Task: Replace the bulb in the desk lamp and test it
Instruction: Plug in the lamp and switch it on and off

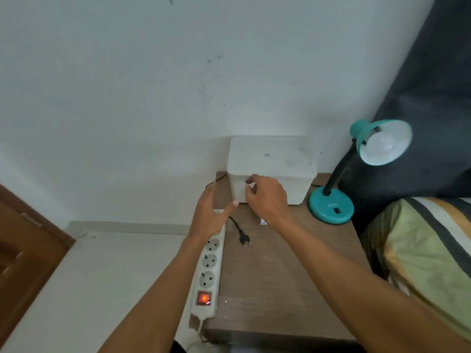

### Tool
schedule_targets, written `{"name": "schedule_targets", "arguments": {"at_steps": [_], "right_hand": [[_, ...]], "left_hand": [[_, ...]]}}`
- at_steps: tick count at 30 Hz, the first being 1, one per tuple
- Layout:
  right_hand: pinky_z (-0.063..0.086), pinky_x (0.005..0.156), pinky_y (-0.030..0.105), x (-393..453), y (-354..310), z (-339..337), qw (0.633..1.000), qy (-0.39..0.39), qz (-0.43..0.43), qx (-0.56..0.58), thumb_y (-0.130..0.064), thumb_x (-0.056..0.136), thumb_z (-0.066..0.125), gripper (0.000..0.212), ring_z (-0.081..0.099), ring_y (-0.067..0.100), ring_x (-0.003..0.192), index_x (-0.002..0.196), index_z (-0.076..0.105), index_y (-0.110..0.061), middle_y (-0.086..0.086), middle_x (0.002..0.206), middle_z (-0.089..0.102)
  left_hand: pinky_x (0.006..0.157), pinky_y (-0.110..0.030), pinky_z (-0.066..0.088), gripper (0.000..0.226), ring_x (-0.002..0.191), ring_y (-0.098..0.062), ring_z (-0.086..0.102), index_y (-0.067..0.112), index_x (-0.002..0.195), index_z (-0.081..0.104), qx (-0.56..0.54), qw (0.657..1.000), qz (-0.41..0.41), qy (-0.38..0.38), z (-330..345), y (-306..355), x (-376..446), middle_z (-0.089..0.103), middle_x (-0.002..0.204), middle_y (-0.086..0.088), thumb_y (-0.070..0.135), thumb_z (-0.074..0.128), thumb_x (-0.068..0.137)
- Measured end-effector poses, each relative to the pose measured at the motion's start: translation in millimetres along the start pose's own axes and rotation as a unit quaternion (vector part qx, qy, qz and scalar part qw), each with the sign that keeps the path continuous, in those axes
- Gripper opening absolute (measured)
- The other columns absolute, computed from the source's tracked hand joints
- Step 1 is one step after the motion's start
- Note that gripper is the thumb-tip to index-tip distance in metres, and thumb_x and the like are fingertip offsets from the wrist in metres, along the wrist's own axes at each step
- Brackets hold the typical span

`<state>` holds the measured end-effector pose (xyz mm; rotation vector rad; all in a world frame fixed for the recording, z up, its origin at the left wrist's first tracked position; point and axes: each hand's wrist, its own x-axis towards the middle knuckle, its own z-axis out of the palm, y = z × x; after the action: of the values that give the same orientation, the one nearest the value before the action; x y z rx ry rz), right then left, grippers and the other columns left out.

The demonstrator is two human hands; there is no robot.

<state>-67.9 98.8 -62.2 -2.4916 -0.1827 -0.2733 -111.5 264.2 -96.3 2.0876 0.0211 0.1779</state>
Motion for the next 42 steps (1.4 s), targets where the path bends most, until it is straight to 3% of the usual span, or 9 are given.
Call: {"name": "schedule_targets", "arguments": {"at_steps": [2,7,10,12,15,23,28,33,42], "right_hand": [[0.056,0.072,0.034,-19.6,-5.4,20.5,1.000,-0.027,0.004,-0.004,-0.026,0.094,0.058,0.025,0.069,0.022,0.089,0.113,0.071,-0.016,0.004,0.095,0.075],[0.055,0.086,0.039,-51.6,8.1,64.5,0.987,-0.130,0.089,-0.019,-0.030,0.090,0.064,0.038,0.066,0.026,0.104,0.124,0.066,-0.015,0.008,0.111,0.071],[0.053,0.089,0.036,-60.0,15.3,77.8,0.978,-0.164,0.124,-0.046,-0.035,0.090,0.066,0.044,0.065,0.028,0.106,0.129,0.062,-0.016,0.010,0.114,0.070],[0.054,0.085,0.036,-63.0,16.8,84.8,0.976,-0.166,0.129,-0.061,-0.038,0.090,0.066,0.036,0.065,0.029,0.101,0.118,0.067,-0.016,0.010,0.111,0.071],[0.056,0.078,0.038,-63.5,15.7,91.4,0.976,-0.163,0.124,-0.079,-0.040,0.089,0.067,0.028,0.066,0.028,0.092,0.105,0.070,-0.017,0.008,0.098,0.072],[0.054,0.072,0.036,-54.6,5.9,97.6,0.967,-0.168,0.154,-0.110,-0.021,0.086,0.063,0.019,0.067,0.028,0.089,0.101,0.073,-0.015,0.010,0.096,0.071],[0.056,0.081,0.038,-38.7,-2.8,90.1,0.969,-0.137,0.203,0.034,-0.016,0.084,0.068,0.017,0.068,0.022,0.087,0.099,0.077,-0.013,0.004,0.091,0.074],[0.056,0.072,0.026,-33.8,-28.0,84.6,0.966,-0.085,0.176,0.166,-0.012,0.080,0.077,0.013,0.071,0.014,0.077,0.092,0.075,-0.015,0.000,0.084,0.074],[0.044,0.055,0.008,-61.1,-45.5,100.5,0.976,-0.060,0.126,0.165,-0.010,0.081,0.078,0.012,0.069,0.008,0.075,0.082,0.070,-0.019,-0.004,0.077,0.072]], "left_hand": [[0.097,0.001,0.030,0.077,0.124,0.015,0.038,0.022,0.154,0.040,-0.003,0.999,-0.033,-0.011,-5.6,-17.4,-23.5,0.045,0.136,0.033,0.039,0.078,0.089],[0.114,-0.022,0.031,0.104,0.144,-0.005,0.034,0.026,0.163,0.019,-0.002,0.993,-0.096,-0.069,-14.6,-69.0,-74.7,0.033,0.161,0.011,0.057,0.078,0.083],[0.115,-0.035,0.043,0.097,0.139,-0.007,0.049,0.056,0.152,0.020,-0.027,0.988,-0.115,-0.101,-18.0,-88.9,-96.4,0.043,0.158,0.011,0.064,0.080,0.076],[0.100,-0.026,0.053,0.084,0.121,0.001,0.061,0.071,0.134,0.026,-0.037,0.988,-0.096,-0.112,-16.9,-96.8,-104.1,0.058,0.140,0.014,0.054,0.085,0.076],[0.092,-0.015,0.053,0.091,0.115,0.007,0.062,0.059,0.145,0.028,-0.064,0.986,-0.076,-0.132,-14.2,-99.7,-106.9,0.062,0.133,0.021,0.043,0.087,0.078],[0.088,-0.018,0.057,0.098,0.109,0.006,0.066,0.048,0.151,0.030,-0.104,0.983,-0.070,-0.134,-12.8,-107.8,-101.9,0.066,0.123,0.023,0.040,0.092,0.074],[0.093,-0.031,0.061,0.106,0.107,-0.001,0.068,0.043,0.155,0.029,-0.110,0.983,-0.059,-0.132,-13.7,-108.6,-101.0,0.067,0.121,0.018,0.040,0.093,0.071],[0.092,-0.032,0.061,0.114,0.108,-0.001,0.067,0.044,0.158,0.019,-0.091,0.985,-0.043,-0.138,-12.6,-110.0,-99.8,0.064,0.125,0.016,0.050,0.091,0.069],[0.092,-0.036,0.062,0.117,0.107,-0.004,0.068,0.044,0.156,0.018,-0.090,0.986,-0.050,-0.132,-11.7,-114.4,-99.0,0.066,0.125,0.011,0.055,0.091,0.066]]}}
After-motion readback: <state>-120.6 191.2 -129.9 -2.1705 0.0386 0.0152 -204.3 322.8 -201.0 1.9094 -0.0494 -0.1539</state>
